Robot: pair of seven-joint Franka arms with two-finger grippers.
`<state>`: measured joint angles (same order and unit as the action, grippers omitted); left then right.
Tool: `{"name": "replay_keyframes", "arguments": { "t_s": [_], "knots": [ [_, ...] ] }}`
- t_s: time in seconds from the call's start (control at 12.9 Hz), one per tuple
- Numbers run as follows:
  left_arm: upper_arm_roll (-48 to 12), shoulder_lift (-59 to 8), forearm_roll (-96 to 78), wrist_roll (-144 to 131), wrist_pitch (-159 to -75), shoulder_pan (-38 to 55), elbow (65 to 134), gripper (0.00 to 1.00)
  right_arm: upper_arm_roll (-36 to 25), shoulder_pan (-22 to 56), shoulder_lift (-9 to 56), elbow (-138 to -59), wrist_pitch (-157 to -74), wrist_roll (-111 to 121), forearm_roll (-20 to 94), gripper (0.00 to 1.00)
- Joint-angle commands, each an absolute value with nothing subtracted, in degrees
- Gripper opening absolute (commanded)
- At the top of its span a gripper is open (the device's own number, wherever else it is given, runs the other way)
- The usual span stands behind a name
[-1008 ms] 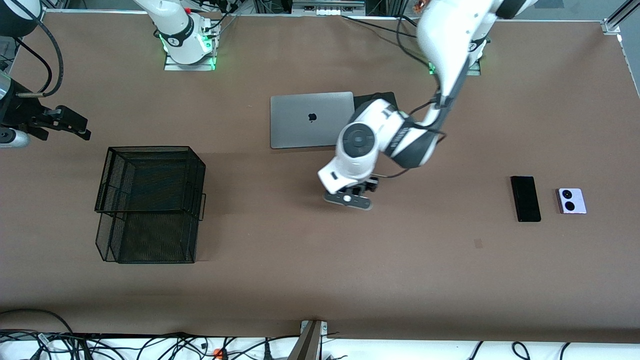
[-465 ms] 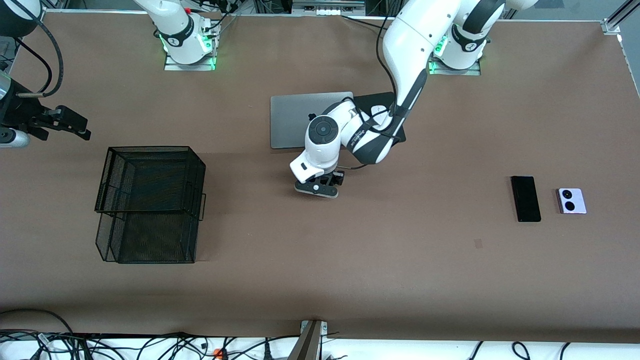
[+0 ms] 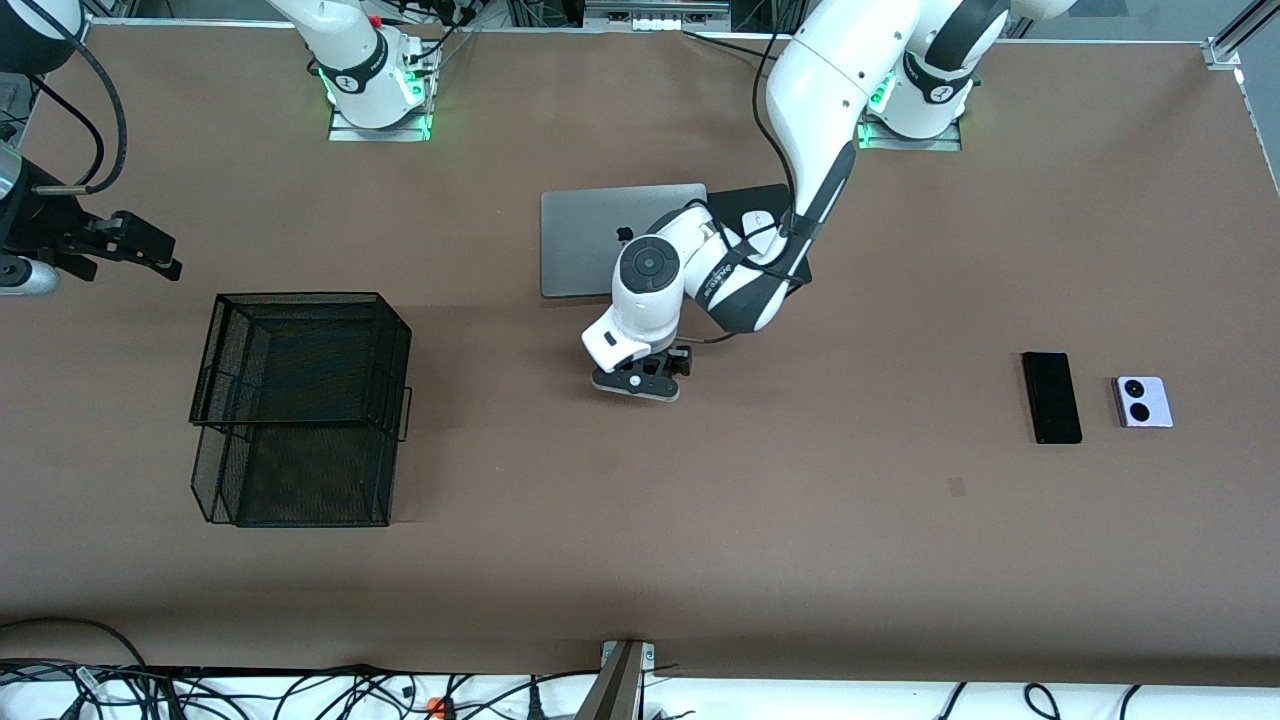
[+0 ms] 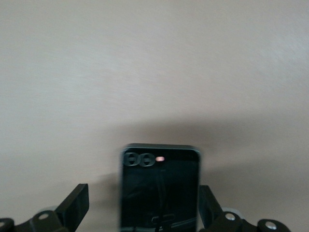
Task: Place phones with both arms
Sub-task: 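Carry the flip phone beside the laptop and open the left gripper, then grasp the flip phone with the right gripper while the left gripper approaches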
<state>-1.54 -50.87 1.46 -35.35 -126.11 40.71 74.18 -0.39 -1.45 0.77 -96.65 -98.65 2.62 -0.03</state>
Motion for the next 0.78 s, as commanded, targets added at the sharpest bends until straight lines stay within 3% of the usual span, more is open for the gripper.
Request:
{"name": "replay_keyframes", "arguments": {
  "t_s": [0.0,0.39,0.7],
  "knots": [
    [-0.1,-41.3,1.3,-34.7,-113.2,36.8,74.5,1.0,0.0,-1.8,0.6,-96.6,-98.5,3.4,-0.5,1.0],
    [-0.2,-34.0,1.8,-20.7,-100.1,20.3,75.1,1.0,0.1,-1.8,1.0,-96.6,-98.4,3.4,-0.6,1.0],
    [0.1,-30.8,4.4,-8.3,-96.5,9.4,78.3,1.0,0.4,3.0,2.0,-96.6,-99.0,2.6,-0.4,1.0]
  ]
}}
